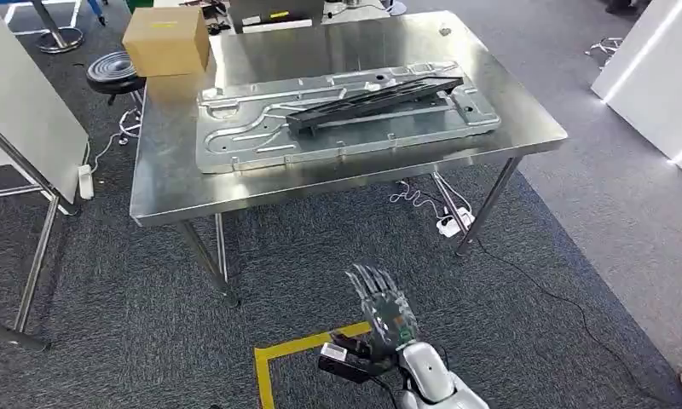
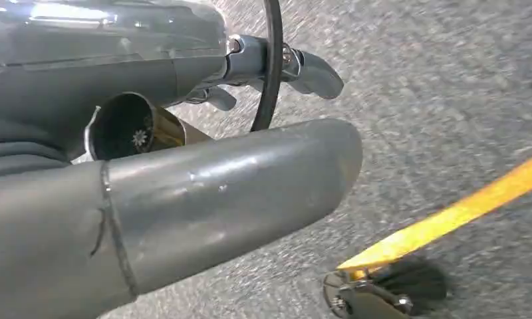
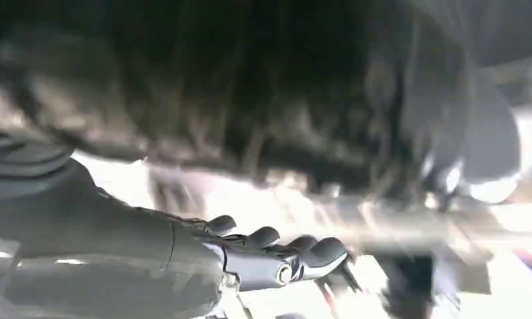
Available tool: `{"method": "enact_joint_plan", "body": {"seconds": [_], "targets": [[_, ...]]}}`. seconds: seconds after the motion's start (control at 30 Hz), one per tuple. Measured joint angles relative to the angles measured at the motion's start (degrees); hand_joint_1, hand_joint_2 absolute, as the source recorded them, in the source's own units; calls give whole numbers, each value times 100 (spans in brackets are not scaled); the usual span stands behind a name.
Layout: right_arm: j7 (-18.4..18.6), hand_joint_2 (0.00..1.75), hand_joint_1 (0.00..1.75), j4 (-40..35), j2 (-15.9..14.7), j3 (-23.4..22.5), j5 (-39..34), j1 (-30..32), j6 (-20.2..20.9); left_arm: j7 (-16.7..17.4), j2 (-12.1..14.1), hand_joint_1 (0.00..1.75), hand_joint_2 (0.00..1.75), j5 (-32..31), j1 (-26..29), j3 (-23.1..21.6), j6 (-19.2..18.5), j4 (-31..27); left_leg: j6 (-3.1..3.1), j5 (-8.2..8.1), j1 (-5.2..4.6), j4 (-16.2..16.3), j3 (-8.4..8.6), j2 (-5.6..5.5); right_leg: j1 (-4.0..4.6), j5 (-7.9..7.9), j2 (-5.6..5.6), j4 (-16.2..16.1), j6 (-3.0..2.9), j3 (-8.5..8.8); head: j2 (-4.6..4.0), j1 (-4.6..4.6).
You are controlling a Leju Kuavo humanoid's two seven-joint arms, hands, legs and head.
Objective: Take the parts from the cabinet and place them on the table.
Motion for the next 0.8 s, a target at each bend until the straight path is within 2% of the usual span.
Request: {"method": "enact_joint_plan", "body": {"seconds": [0.03, 0.07, 0.1, 0.13, 0.17, 0.2, 0.23, 0.27, 0.3, 0.33, 0.37, 0.4, 0.43, 0.47, 0.5, 0.53, 0.57, 0.6, 0.63, 0.67, 0.7, 0.73, 0.77, 0.8], "targets": [[59, 0, 0, 293, 22, -180, -217, 84, 89, 4, 0, 0, 0, 0, 6, 13, 7, 0, 8, 79, -13, 10, -81, -6, 0, -232, 8, 427, 13, -71, 0, 2], [81, 0, 0, 599, 26, -367, -409, 166, 153, 13, 0, 0, 0, -2, 12, 22, 13, 0, 7, 145, -25, 20, -188, -13, 0, -258, 9, 750, 17, -93, 0, 0], [73, 0, 0, 910, 33, -597, -573, 278, 162, 20, 0, 0, 0, -7, 19, 37, 15, 0, 2, 216, -38, 41, -298, -22, 0, -103, 9, 901, 13, -38, 0, 4], [73, 175, 0, 1152, 35, -810, -726, 393, 237, 20, 0, 0, 0, -9, 30, 55, 15, 0, -8, 279, -52, 68, -414, -28, 4, 139, 11, 815, -5, 128, 0, 0], [130, 175, 0, 1330, 20, -953, -833, 457, 388, 28, 0, 0, 0, -9, 41, 70, 18, 0, -20, 331, -62, 92, -516, -25, 19, 329, 14, 528, -43, 395, 0, 4], [309, 175, 0, 1548, 20, -1115, -1004, 497, 641, 37, 0, 0, 0, -18, 44, 79, 18, 0, -37, 379, -71, 115, -597, -19, 39, 369, 13, 85, -93, 750, 0, 0], [480, 175, 0, 1699, 18, -1252, -1143, 548, 882, 39, -4, 0, 0, -26, 35, 90, 15, -2, -52, 415, -72, 144, -633, 3, 71, 187, 9, -483, -154, 1211, 0, -2], [631, 0, 0, 1869, 11, -1486, -1371, 641, 1151, 42, -13, 0, 0, -31, 26, 105, 15, -2, -77, 432, -103, 169, -661, 11, 96, -30, 4, -1017, -171, 1517, 0, 0], [740, 0, 0, 2034, -2, -1741, -1633, 770, 1315, 42, -11, 0, 0, -35, 18, 116, 11, -2, -111, 467, -102, 164, -658, 18, 95, -82, -1, -1066, -158, 1509, 0, -9], [861, 0, 0, 2174, -4, -1984, -1873, 897, 1527, 37, -11, 0, 0, -35, 13, 134, -6, -2, -150, 502, -79, 146, -655, 19, 120, -66, -2, -1072, -174, 1505, 0, 4], [952, 0, 0, 2283, -4, -2164, -2033, 1019, 1686, 37, -11, 0, 0, -42, 16, 149, -22, -2, -184, 530, -74, 133, -648, 16, 116, -40, -9, -1082, -208, 1503, 0, 0], [1072, 0, 0, 2394, -11, -2345, -2186, 1151, 1841, 35, -11, 0, 0, -57, 30, 153, -33, -2, -217, 527, -82, 171, -668, 17, 57, 54, -26, -1138, -253, 1487, 0, 9], [1150, 0, 0, 2483, -11, -2529, -2334, 1253, 1948, 35, -11, 0, 0, -77, 50, 155, -33, -2, -239, 293, -62, 299, -740, 4, 59, 101, -35, -1138, -304, 1441, 0, -2], [1207, 0, 0, 2536, -26, -2701, -2428, 1334, 1992, 37, -11, 0, 0, -94, 60, 158, -35, 0, -264, -78, -45, 595, -841, 3, 59, 156, -18, -1134, -349, 1374, 0, -2], [1249, 0, 0, 2582, -28, -2874, -2483, 1385, 2022, 35, -11, 0, 0, -114, 59, 158, -35, 0, -290, -415, -22, 1004, -956, 4, 62, 209, 21, -1131, -349, 1303, 0, 0], [1266, 0, 0, 2614, -28, -2968, -2520, 1408, 2040, 35, -11, 0, 0, -123, 53, 160, -35, 0, -314, -639, -12, 1403, -1061, 5, 67, 256, 52, -1126, -347, 1245, 0, 2], [1275, 0, 0, 2665, -24, -3086, -2585, 1429, 2046, 37, -11, 0, 0, -131, 49, 162, -37, -2, -336, -753, -9, 1802, -1150, 5, 66, 306, 87, -1110, -340, 1165, 0, 0], [1268, 0, 0, 2691, -13, -3164, -2647, 1447, 2044, 39, -11, 0, 0, -131, 48, 162, -50, 0, -351, -692, -5, 1952, -1127, 5, 65, 344, 125, -1090, -327, 1097, 0, -2], [1251, 0, 0, 2714, 4, -3261, -2701, 1464, 2044, 50, -11, 0, 0, -131, 49, 164, -59, -2, -355, -521, 2, 1819, -972, 2, 61, 373, 167, -1060, -307, 1034, 0, -2], [1231, 0, 0, 2732, 22, -3339, -2738, 1471, 2040, 55, -11, 0, 0, -136, 50, 162, -68, -2, -351, -343, 7, 1457, -694, -8, 56, 389, 216, -1030, -284, 990, 0, -2], [1205, 0, 0, 2748, 31, -3427, -2775, 1473, 2035, 57, -11, 0, 0, -144, 49, 162, -70, -2, -336, -194, 8, 935, -327, -43, 51, 402, 259, -999, -264, 965, 0, -2], [1185, 0, 0, 2756, 53, -3510, -2804, 1468, 2024, 57, -11, 0, 0, -149, 43, 162, -72, -2, -304, -139, 11, 407, 27, -184, 44, 414, 300, -961, -245, 936, 0, -5], [1163, 0, 0, 2758, 72, -3593, -2830, 1460, 2002, 55, -9, 0, 0, -151, 40, 162, -74, -2, -262, -263, -1, 86, 244, -344, 66, 425, 335, -915, -216, 866, 0, 0], [1141, 0, 0, 2769, 74, -3660, -2854, 1450, 1983, 50, -9, 0, 0, -155, 45, 164, -76, -2, -258, -259, -3, 77, 207, -317, 51, 464, 379, -904, -163, 851, 0, -5]]}}
